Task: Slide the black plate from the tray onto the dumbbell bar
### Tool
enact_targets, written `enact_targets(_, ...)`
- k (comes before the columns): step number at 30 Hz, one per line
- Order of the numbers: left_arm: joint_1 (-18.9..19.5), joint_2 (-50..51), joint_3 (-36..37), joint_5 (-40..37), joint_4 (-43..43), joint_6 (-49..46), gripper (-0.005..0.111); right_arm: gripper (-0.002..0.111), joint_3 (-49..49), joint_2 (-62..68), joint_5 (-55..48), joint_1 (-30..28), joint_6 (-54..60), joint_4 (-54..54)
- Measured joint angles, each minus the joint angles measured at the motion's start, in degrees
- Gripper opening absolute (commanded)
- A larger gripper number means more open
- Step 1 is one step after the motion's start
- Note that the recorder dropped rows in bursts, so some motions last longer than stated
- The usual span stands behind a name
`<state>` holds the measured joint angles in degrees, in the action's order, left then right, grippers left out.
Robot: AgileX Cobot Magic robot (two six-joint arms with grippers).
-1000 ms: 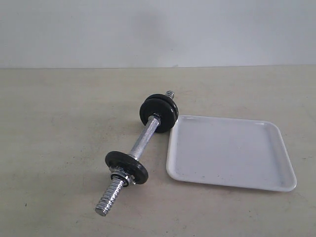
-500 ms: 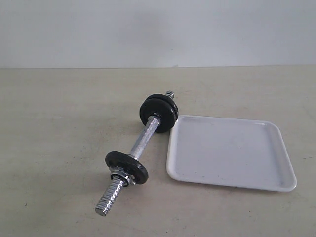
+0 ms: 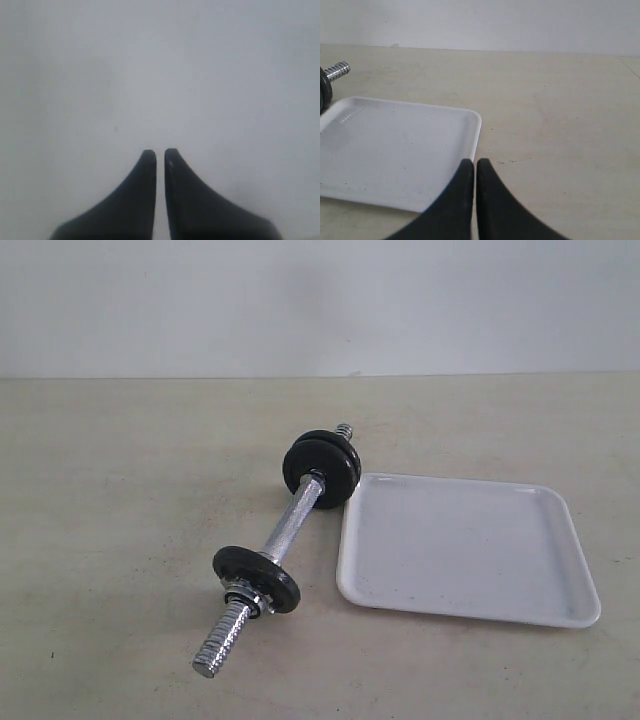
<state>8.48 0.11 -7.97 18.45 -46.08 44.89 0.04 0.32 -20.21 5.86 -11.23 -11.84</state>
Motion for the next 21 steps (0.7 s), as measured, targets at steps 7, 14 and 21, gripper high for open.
enact_targets(7,1.4,0.0,-0.8,-21.4,-48.0,65.5,0.004,0.000,0.0,0.0,0.0,0.0,0.0,0.0)
enact_targets(14,1.4,0.0,-0.8,-22.7,-53.3,74.3,0.004,0.000,0.0,0.0,0.0,0.0,0.0,0.0)
enact_targets(21,1.4,0.0,-0.8,-23.4,-53.4,74.8,0.004,0.000,0.0,0.0,0.0,0.0,0.0,0.0)
